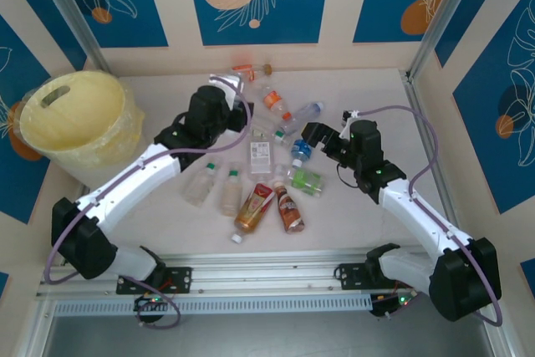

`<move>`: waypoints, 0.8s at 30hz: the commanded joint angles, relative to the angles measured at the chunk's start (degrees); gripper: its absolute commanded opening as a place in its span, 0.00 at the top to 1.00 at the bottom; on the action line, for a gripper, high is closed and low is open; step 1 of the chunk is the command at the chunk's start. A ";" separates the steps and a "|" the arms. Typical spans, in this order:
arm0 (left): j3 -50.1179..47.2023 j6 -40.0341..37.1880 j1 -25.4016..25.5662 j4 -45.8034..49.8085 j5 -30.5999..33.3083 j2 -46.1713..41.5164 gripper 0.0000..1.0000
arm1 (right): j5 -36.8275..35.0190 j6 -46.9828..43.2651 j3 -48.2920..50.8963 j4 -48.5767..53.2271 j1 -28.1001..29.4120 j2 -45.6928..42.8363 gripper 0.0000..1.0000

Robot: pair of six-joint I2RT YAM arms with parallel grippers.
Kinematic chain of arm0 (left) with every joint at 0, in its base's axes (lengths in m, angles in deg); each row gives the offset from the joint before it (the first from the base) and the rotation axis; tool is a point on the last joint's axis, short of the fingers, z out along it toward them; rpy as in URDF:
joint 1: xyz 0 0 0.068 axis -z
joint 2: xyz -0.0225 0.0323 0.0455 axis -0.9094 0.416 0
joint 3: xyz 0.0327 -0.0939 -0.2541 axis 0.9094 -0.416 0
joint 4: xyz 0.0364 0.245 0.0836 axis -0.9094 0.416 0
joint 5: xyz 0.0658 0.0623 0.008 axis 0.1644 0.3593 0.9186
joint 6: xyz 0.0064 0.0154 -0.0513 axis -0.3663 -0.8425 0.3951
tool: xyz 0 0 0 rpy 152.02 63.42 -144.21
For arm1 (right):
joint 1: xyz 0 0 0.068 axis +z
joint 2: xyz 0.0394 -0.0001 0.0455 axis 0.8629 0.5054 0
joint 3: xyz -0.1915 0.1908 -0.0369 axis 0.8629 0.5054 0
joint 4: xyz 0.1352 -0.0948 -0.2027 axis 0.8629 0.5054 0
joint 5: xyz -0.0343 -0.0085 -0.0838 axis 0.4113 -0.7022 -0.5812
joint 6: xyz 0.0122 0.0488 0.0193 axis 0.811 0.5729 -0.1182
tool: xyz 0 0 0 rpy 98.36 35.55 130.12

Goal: Put the plastic bottles in the bin

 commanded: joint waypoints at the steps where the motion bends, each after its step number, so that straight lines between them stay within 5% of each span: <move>1: 6.31 -8.30 -1.45 3.98 12.68 -0.18 0.57 | -0.94 -2.36 -0.11 -6.36 0.64 -0.35 0.01; 6: 12.01 -16.68 -3.75 1.85 22.23 -0.90 0.57 | -3.75 -4.23 -0.30 -4.18 1.49 -1.27 0.01; 12: 13.22 -17.20 -15.31 1.50 22.35 -3.06 0.52 | -5.46 -4.50 0.61 -2.69 1.86 -2.71 0.01; 24: 4.88 2.48 -48.11 9.28 6.22 -10.61 0.52 | -7.91 -4.66 1.67 -2.50 2.20 -4.32 0.00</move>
